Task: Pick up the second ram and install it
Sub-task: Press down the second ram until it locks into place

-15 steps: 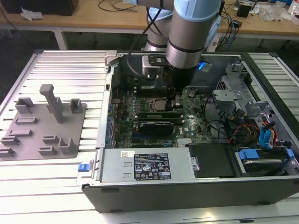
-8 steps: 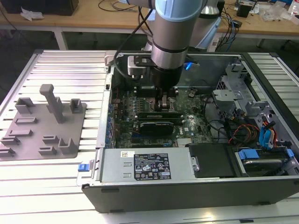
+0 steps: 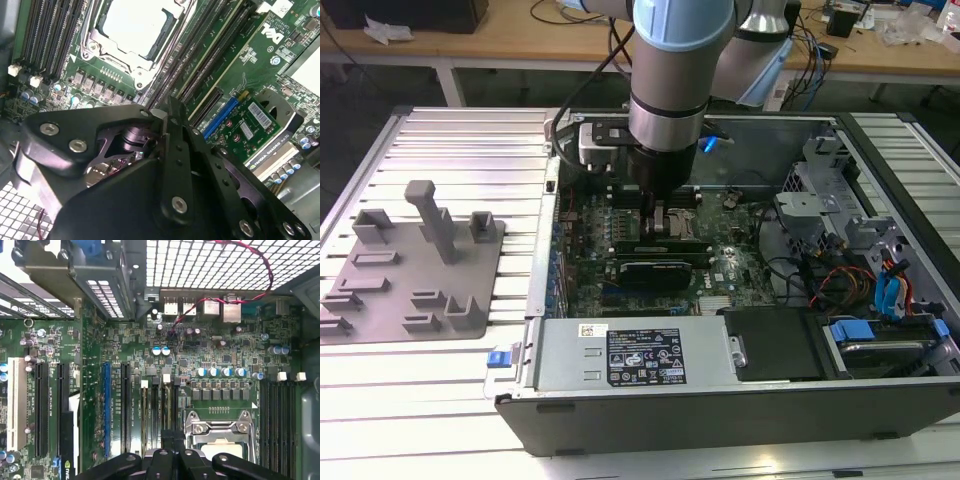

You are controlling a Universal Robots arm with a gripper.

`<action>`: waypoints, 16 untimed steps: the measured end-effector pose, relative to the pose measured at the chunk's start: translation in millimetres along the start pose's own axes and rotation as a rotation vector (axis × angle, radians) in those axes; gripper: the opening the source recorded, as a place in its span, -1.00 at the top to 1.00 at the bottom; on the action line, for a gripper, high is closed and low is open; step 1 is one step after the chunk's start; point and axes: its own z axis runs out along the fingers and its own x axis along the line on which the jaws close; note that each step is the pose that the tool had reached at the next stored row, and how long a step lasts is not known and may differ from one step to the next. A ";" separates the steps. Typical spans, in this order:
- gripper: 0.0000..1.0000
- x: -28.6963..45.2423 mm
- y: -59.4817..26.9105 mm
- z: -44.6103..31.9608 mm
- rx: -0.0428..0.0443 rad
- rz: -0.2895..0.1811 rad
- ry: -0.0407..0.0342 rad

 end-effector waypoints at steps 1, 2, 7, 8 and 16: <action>0.84 0.0 0.0 1.4 0.0002 0.000 -0.0004; 0.84 0.2 0.1 3.5 0.0001 0.000 -0.0001; 0.84 0.4 0.5 6.7 -0.0001 0.000 0.0001; 0.84 0.4 0.5 6.7 -0.0001 0.000 0.0002; 0.84 0.6 0.5 10.0 -0.0001 0.000 0.0002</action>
